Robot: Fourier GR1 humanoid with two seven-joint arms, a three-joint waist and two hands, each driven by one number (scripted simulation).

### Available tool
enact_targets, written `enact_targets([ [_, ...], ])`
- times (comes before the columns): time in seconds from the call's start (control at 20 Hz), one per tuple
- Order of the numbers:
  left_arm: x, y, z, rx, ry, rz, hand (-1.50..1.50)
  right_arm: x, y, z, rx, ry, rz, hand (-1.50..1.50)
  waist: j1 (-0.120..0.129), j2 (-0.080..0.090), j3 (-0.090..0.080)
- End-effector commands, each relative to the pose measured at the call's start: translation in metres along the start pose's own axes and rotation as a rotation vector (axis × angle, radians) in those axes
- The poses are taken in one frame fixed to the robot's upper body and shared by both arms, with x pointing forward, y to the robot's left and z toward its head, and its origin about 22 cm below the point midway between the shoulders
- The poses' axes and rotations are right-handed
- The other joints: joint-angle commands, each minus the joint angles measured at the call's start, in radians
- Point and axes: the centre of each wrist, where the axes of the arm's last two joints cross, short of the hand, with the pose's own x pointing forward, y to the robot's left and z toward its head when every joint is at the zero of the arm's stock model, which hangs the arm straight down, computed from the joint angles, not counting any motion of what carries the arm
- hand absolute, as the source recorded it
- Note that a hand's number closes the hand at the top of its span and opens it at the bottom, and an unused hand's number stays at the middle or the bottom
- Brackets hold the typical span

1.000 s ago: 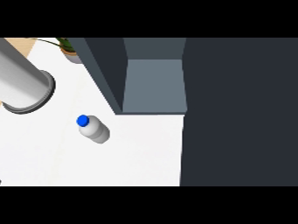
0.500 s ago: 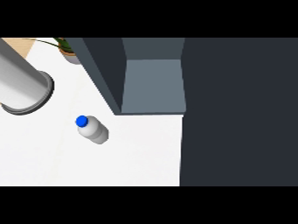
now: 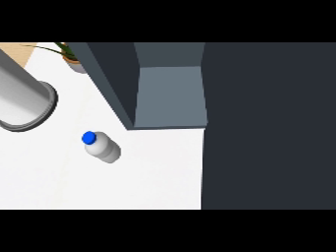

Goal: Pick up the bottled water, place it into the cabinet and close the cabinet

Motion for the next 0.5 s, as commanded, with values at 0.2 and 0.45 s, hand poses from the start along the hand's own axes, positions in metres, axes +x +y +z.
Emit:
enact_targets([
  [0.2, -0.025, 0.026, -0.009, 0.065, 0.081, -0.07, -1.5, 0.037, 0.009, 0.014, 0.054, -0.071, -0.102, -1.5, -0.004, 0.003, -0.001],
  [0.45, -0.045, 0.051, -0.019, 0.098, 0.127, -0.091, -1.5, 0.04, 0.006, 0.022, 0.065, -0.103, -0.09, -1.5, -0.026, 0.004, -0.002],
])
